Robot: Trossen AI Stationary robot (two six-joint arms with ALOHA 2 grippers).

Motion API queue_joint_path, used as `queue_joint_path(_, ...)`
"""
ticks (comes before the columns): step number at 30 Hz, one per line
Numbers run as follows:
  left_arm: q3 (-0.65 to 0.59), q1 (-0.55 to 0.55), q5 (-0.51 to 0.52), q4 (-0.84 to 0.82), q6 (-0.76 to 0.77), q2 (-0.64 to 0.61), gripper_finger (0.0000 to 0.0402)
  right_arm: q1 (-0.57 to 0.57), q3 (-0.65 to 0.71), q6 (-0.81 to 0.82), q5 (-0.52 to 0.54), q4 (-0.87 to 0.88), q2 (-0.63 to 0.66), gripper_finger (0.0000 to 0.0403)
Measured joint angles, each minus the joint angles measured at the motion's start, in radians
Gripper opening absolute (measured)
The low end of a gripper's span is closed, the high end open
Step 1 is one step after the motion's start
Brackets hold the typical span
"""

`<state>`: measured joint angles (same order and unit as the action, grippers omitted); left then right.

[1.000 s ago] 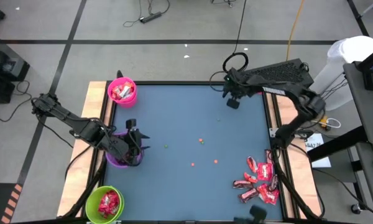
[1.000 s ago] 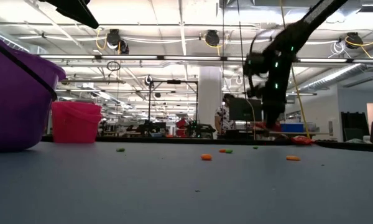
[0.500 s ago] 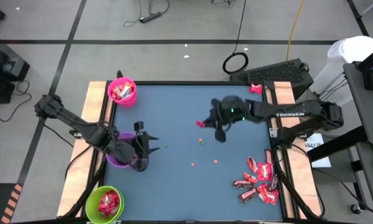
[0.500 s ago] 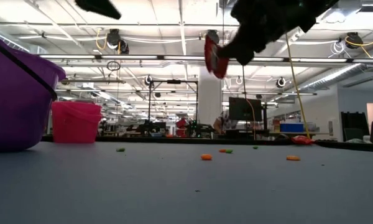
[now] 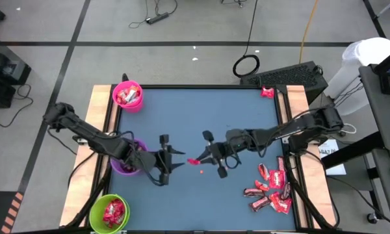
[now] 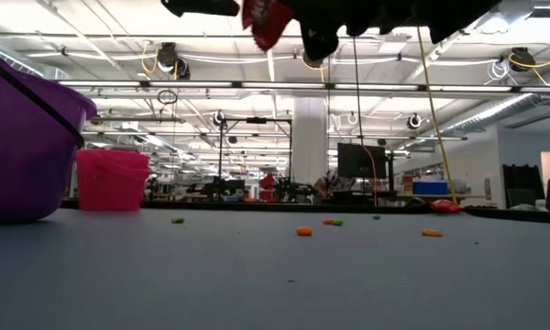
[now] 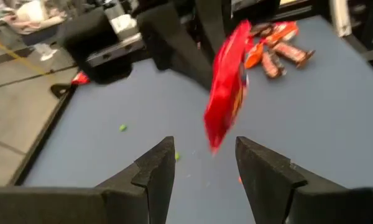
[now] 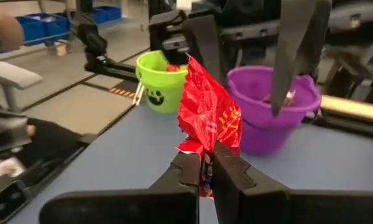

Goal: Organize candy in baskets
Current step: Put the red candy into the green bucket

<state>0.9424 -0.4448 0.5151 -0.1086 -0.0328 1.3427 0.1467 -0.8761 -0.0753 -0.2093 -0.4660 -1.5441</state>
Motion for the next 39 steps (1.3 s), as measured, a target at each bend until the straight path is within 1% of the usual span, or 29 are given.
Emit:
queue_joint_path(4, 0.0, 0.008, -0.115, 0.038, 0.001, 0.03, 0.0176, 0.02, 0.0, -0.037, 0.097, -0.049, -0.046, 0.0008)
queue_joint_path(6, 0.0, 0.007, -0.151, 0.05, 0.001, 0.038, 0.0176, 0.021, 0.0, -0.04, 0.095, -0.071, -0.063, 0.0008)
queue_joint_path(11, 0.0, 0.013, -0.1, 0.059, 0.001, 0.045, 0.0176, 0.026, 0.0, -0.049, 0.103, -0.185, -0.109, 0.0008)
queue_joint_path(13, 0.0, 0.021, -0.098, 0.058, 0.001, 0.046, 0.0176, 0.026, 0.0, -0.059, 0.105, -0.223, -0.118, 0.0008)
queue_joint_path(18, 0.0, 0.027, -0.096, 0.056, 0.0, 0.046, 0.0172, 0.025, 0.0, -0.068, 0.107, -0.245, -0.119, 0.0008)
queue_joint_path(20, 0.0, 0.031, -0.097, 0.053, 0.0, 0.046, 0.0158, 0.026, 0.0, -0.057, 0.107, -0.258, -0.119, 0.0008)
queue_joint_path(23, 0.0, 0.032, -0.098, 0.046, 0.0, 0.046, 0.0119, 0.025, -0.001, -0.022, 0.106, -0.258, -0.119, 0.0013)
queue_joint_path(26, 0.0, 0.032, -0.098, 0.047, -0.001, 0.046, 0.0073, 0.025, -0.001, 0.003, 0.106, -0.26, -0.119, 0.0038)
queue_joint_path(28, 0.0, 0.032, -0.098, 0.047, -0.006, 0.046, 0.0047, 0.026, -0.001, 0.005, 0.106, -0.26, -0.119, 0.0064)
queue_joint_path(30, 0.0, 0.032, -0.098, 0.046, -0.011, 0.046, 0.0031, 0.028, -0.001, 0.005, 0.104, -0.251, -0.116, 0.0093)
queue_joint_path(32, 0.0, 0.029, -0.098, 0.035, -0.01, 0.045, 0.0026, 0.032, -0.001, 0.004, 0.104, -0.197, -0.091, 0.0119)
queue_joint_path(34, 0.01, 0.012, -0.096, -0.017, 0.002, 0.031, 0.0029, 0.036, -0.001, 0.004, 0.104, -0.126, -0.052, 0.0141)
queue_joint_path(37, 0.042, -0.033, -0.098, -0.074, 0.057, 0.02, 0.004, 0.053, -0.002, 0.009, 0.104, -0.007, -0.003, 0.0163)
queue_joint_path(39, 0.055, -0.075, -0.098, -0.138, 0.093, 0.009, 0.0042, 0.069, -0.002, 0.008, 0.103, 0.069, 0.007, 0.0172)
